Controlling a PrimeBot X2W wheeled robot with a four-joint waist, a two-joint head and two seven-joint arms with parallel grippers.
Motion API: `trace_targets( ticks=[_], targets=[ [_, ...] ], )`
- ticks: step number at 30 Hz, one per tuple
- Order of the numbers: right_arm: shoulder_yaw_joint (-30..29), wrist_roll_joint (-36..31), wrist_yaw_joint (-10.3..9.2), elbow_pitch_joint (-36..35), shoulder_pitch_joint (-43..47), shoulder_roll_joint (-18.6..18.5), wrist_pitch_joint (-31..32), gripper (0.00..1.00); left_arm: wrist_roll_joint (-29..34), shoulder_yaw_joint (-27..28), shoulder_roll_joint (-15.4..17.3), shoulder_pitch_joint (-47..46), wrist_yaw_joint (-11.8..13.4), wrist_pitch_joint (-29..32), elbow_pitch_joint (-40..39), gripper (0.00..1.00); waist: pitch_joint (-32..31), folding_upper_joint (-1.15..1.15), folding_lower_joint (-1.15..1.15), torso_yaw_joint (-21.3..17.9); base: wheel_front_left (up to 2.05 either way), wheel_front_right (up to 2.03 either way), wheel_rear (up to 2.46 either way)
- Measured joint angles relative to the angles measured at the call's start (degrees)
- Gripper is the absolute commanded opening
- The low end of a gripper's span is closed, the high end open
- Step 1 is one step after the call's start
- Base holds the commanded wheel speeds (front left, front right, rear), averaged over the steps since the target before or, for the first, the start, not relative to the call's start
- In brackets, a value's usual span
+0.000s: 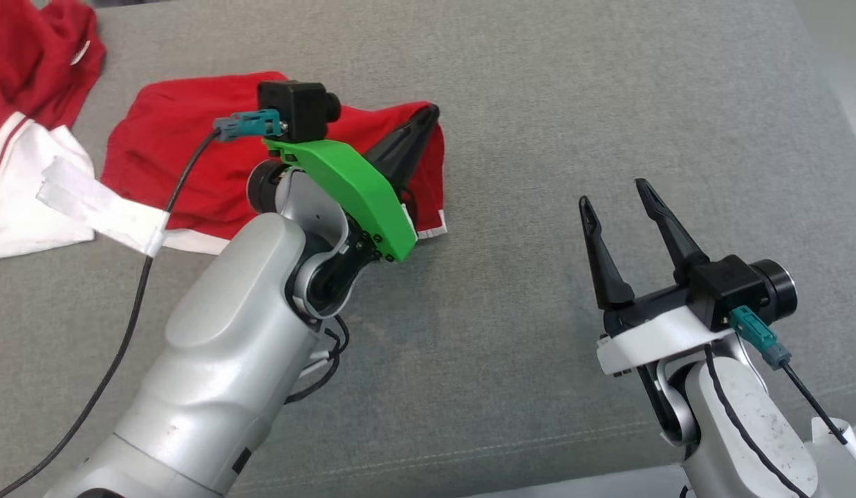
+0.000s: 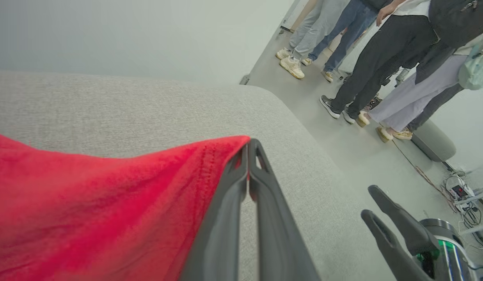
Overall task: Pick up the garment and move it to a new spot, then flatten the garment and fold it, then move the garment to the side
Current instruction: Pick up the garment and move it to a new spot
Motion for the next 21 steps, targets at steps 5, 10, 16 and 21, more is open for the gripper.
trace_targets(
  ticks=[5,10,16,21],
  targets=[
    [0.77,0.49,-0.1,0.45,0.03,0.47,0.0,1.0,-4.36,-5.05,0.31,0.28,0.0,1.31,-5.26,0.0,-0.54,0.0,0.0,-4.14,0.0,0.0,0.0],
    [1.52,0.99,-0.49,0.9,0.08,0.58,0.0,1.0,-9.11,-9.09,0.49,1.09,0.0,1.58,-10.7,0.0,-1.07,0.0,0.0,-8.27,0.0,0.0,0.0],
    [2.26,1.22,-0.49,1.25,0.17,0.75,0.0,1.0,-13.78,-11.24,0.69,0.97,0.14,0.05,-15.84,0.0,-1.65,0.0,0.0,-12.27,0.0,0.0,0.0],
    [1.63,1.58,-0.6,1.27,0.91,0.8,0.0,1.0,-16.16,-11.77,0.75,-1.13,1.57,-3.2,-18.59,0.0,-2.26,0.0,0.0,-15.55,0.0,0.0,0.0]
  ],
)
